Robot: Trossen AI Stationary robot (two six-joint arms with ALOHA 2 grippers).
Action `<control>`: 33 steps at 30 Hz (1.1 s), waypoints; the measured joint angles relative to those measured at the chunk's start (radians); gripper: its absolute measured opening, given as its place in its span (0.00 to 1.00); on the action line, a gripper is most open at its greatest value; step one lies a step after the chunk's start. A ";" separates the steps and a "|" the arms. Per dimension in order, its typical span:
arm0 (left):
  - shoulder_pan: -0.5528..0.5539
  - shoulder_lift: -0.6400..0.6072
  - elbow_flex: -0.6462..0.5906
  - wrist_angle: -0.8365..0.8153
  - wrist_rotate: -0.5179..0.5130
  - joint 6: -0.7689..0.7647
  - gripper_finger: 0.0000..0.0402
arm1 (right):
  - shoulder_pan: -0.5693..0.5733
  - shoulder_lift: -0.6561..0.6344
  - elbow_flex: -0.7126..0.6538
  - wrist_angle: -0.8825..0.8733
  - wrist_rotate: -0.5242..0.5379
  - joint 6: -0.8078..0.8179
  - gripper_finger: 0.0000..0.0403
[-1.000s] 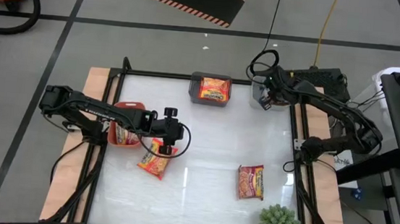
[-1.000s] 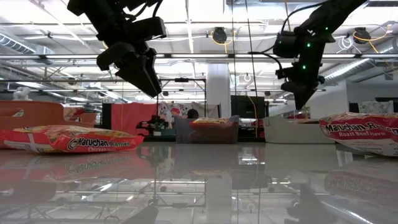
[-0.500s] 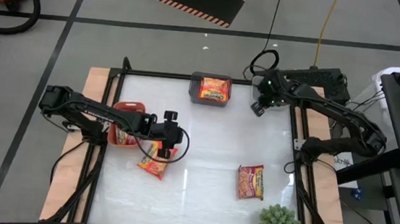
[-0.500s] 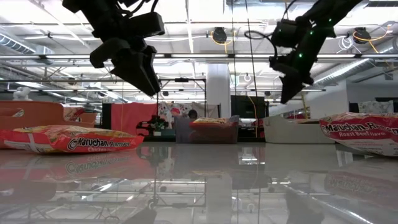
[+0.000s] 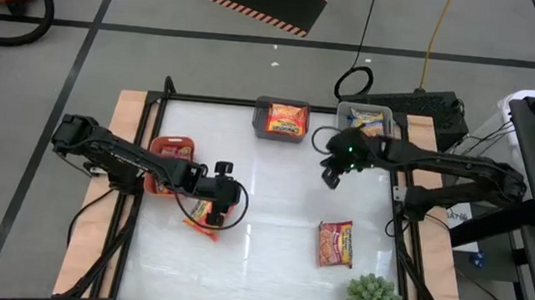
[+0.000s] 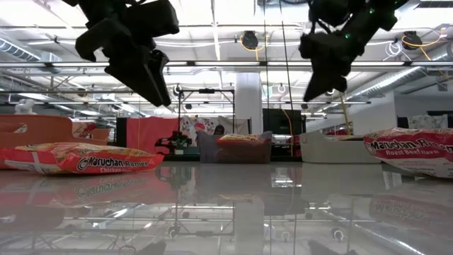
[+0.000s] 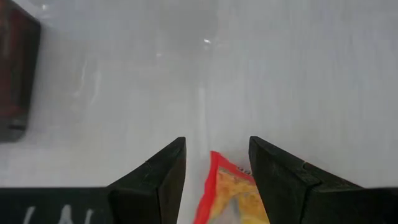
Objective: Sort Maruchan noodles
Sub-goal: Put the orange noodle pack into the black bin
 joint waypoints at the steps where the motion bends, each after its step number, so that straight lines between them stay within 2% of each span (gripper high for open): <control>1: -0.001 0.000 0.000 0.002 0.000 -0.015 0.45 | 0.027 0.001 0.000 0.022 0.003 0.021 0.02; 7: 0.000 0.000 0.000 0.003 0.009 -0.103 0.45 | 0.140 0.012 -0.001 0.257 0.009 0.069 0.02; 10: -0.015 0.000 0.000 -0.041 0.021 -0.132 0.45 | 0.182 0.041 0.000 0.392 0.000 0.015 0.02; 15: -0.040 0.000 0.000 -0.167 0.081 -0.184 0.45 | 0.209 0.176 0.006 0.533 -0.022 -0.090 0.02; 18: -0.053 0.000 0.000 -0.238 0.105 -0.230 0.45 | 0.193 0.278 0.070 0.539 -0.030 -0.123 0.02; 23: -0.069 -0.009 0.000 -0.334 0.136 -0.272 0.45 | 0.190 0.464 0.196 0.535 -0.123 -0.187 0.05; 27: -0.070 -0.022 0.000 -0.376 0.138 -0.310 0.45 | 0.217 0.613 0.301 0.543 -0.127 -0.279 0.13; 33: -0.085 -0.037 0.002 -0.400 0.135 -0.374 0.45 | 0.260 0.792 0.419 0.579 -0.123 -0.417 0.34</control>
